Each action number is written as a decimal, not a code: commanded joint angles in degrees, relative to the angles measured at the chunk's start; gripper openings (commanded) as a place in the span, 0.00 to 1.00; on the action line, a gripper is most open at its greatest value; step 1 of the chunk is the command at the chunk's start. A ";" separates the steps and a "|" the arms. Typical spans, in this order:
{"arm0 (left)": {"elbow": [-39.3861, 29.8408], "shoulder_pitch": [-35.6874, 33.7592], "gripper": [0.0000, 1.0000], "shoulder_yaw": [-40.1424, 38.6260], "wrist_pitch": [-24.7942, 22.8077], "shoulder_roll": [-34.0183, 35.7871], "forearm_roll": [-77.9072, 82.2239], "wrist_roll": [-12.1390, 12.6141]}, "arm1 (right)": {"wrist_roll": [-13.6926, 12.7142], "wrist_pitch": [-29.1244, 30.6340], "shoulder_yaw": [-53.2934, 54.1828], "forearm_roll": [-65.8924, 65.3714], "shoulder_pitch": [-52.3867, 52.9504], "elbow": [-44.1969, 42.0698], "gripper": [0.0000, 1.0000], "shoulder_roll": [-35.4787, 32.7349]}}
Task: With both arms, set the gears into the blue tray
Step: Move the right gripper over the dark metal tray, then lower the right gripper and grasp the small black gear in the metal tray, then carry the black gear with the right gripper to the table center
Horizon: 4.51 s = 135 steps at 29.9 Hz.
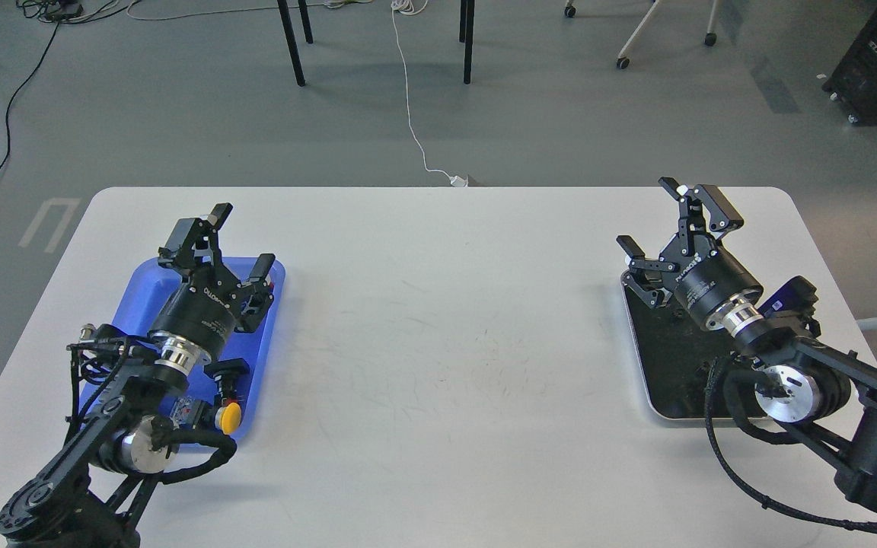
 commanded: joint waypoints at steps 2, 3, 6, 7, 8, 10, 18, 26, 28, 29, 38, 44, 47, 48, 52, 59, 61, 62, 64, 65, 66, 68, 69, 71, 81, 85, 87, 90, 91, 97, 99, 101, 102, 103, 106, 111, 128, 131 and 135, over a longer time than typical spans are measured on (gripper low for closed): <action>0.12 0.00 0.98 0.00 0.01 -0.21 -0.08 -0.17 | -0.01 0.17 0.00 -0.01 -0.39 0.25 0.99 -0.19; 0.12 -0.09 0.98 0.00 -0.08 -0.21 -0.17 -0.17 | -0.01 0.26 -0.08 -0.10 -0.39 0.42 0.99 -0.28; 0.12 -0.53 0.98 0.00 -0.61 0.32 -0.35 -0.17 | -0.01 0.52 -0.17 -1.32 -0.04 0.51 0.99 -0.89; 0.12 -1.05 0.98 0.17 -0.78 0.41 -1.04 -0.17 | -0.01 0.78 -0.17 -2.72 0.40 0.60 0.99 -1.24; 0.21 -1.49 0.98 0.35 -0.79 0.58 -1.14 -0.17 | -0.01 0.96 -0.17 -4.39 0.84 0.77 0.99 -1.85; 0.39 -2.02 0.98 0.35 -0.79 1.37 -0.96 -0.17 | -0.01 1.05 -0.35 -9.82 2.06 2.35 0.99 -4.57; 0.39 -2.99 0.98 0.26 -0.79 3.31 -1.05 -2.45 | -0.01 7.63 -10.52 -33.46 14.00 6.13 0.99 -17.75; -0.40 -2.64 0.98 0.35 -0.70 2.87 -1.05 -3.42 | -0.01 12.65 -24.43 -61.18 27.91 5.78 0.99 -25.50; -0.49 -2.55 0.98 0.35 -0.70 2.78 -0.96 -3.42 | -0.01 12.65 -31.17 -70.03 32.81 3.24 0.99 -25.15; -0.49 -2.55 0.98 0.35 -0.70 2.69 -0.96 -3.42 | -0.01 12.65 -33.11 -71.54 34.14 2.54 0.99 -24.89; -0.67 -2.64 0.98 0.35 -0.70 2.60 -0.96 -3.42 | -0.01 12.65 -41.04 -74.72 39.16 -0.11 0.99 -23.04; -0.67 -2.64 0.98 0.35 -0.70 2.60 -0.96 -3.42 | -0.01 12.65 -41.04 -74.72 39.16 -0.11 0.99 -23.04; -0.67 -2.64 0.98 0.35 -0.70 2.60 -0.96 -3.42 | -0.01 12.65 -41.04 -74.72 39.16 -0.11 0.99 -23.04; -0.67 -2.64 0.98 0.35 -0.70 2.60 -0.96 -3.42 | -0.01 12.65 -41.04 -74.72 39.16 -0.11 0.99 -23.04; -1.90 -1.85 0.98 0.35 -0.70 2.34 -0.96 -3.60 | -0.01 11.51 -56.95 -79.73 44.17 -13.03 0.96 -7.57; -2.16 -1.76 0.98 0.43 -0.79 2.34 -0.96 -3.86 | -0.01 11.33 -56.95 -79.64 43.73 -14.60 0.96 -5.73; -2.16 -1.76 0.98 0.35 -0.79 2.34 -0.96 -3.86 | -0.01 11.25 -57.04 -79.64 43.47 -15.39 0.96 -4.41; -2.16 -1.76 0.98 0.43 -0.79 2.25 -0.96 -3.86 | -0.01 11.25 -57.04 -79.55 43.38 -15.75 0.96 -4.06; -2.16 -1.76 0.98 0.44 -0.79 2.16 -0.96 -3.86 | -0.01 10.98 -57.13 -79.46 43.20 -16.10 0.96 -3.79; -2.16 -1.76 0.98 0.44 -0.79 2.16 -0.96 -3.86 | -0.01 10.90 -57.13 -79.46 43.03 -16.45 0.95 -3.44; -2.16 -1.85 0.98 0.44 -0.79 2.08 -0.96 -3.86 | -0.01 10.89 -57.13 -79.37 42.77 -17.06 0.95 -2.83; -2.16 -1.85 0.98 0.44 -0.79 1.99 -0.96 -3.86 | -0.01 10.81 -57.13 -79.20 42.15 -18.29 0.95 -1.78; -2.16 -1.85 0.98 0.44 -0.79 1.99 -0.96 -3.86 | -0.01 10.63 -57.13 -79.02 41.89 -19.08 0.95 -1.34; -2.16 -1.76 0.98 0.44 -0.79 1.90 -0.96 -3.86 | -0.01 10.37 -57.13 -79.02 41.01 -20.49 0.95 -0.20; -2.16 -1.59 0.98 0.35 -0.79 1.99 -0.96 -3.86 | -0.01 10.19 -57.21 -78.93 38.55 -25.15 0.86 2.97; -2.16 -1.59 0.98 0.35 -0.79 1.99 -0.96 -3.86 | -0.01 10.19 -57.21 -78.93 37.40 -26.73 0.78 3.06; -2.16 -1.41 0.98 0.35 -0.79 1.99 -0.96 -3.86 | -0.01 10.10 -57.30 -78.85 37.31 -27.09 0.70 3.15; -2.16 -1.41 0.98 0.35 -0.79 2.08 -0.96 -3.86 | -0.01 10.10 -57.57 -78.76 37.31 -27.35 0.65 4.11; -2.16 -1.41 0.98 0.35 -0.79 2.25 -0.96 -3.95 | -0.01 10.10 -57.57 -78.76 37.31 -27.53 0.63 4.29; -2.16 -1.41 0.98 0.35 -0.79 2.34 -0.96 -3.95 | -0.01 9.84 -57.57 -78.85 36.17 -29.20 0.48 4.38; -2.16 -1.41 0.98 0.35 -0.79 2.25 -0.96 -4.12 | -0.01 9.40 -57.57 -78.76 36.08 -29.20 0.47 4.47; -2.16 -1.41 0.98 0.35 -0.79 2.25 -0.96 -4.30 | -0.01 9.40 -57.57 -78.76 36.08 -29.28 0.47 4.73; -2.16 -1.41 0.98 0.35 -0.79 2.25 -0.96 -4.39 | -0.01 9.40 -57.65 -78.76 36.08 -29.29 0.47 4.91; -2.16 -1.41 0.98 0.35 -0.79 2.25 -0.96 -4.30 | -0.01 9.40 -57.65 -78.76 36.08 -29.46 0.46 5.00; -2.16 -1.41 0.98 0.35 -0.79 2.25 -0.96 -4.39 | -0.01 9.40 -57.65 -78.76 36.00 -30.08 0.43 5.08; -2.16 -1.41 0.98 0.35 -0.79 2.25 -0.96 -4.39 | -0.01 9.40 -57.65 -78.58 35.91 -30.16 0.35 5.52; -2.16 -1.41 0.98 0.35 -0.87 2.25 -0.96 -4.39 | -0.01 9.31 -57.57 -78.41 36.52 -29.64 0.15 6.14; -2.16 -1.41 0.98 0.35 -0.79 2.16 -0.96 -4.39 | -0.01 9.31 -57.57 -78.32 37.66 -28.94 0.15 5.96; -2.25 -1.50 0.98 0.35 -0.79 2.08 -0.88 -4.39 | -0.01 9.31 -57.57 -77.88 39.16 -27.27 0.15 5.35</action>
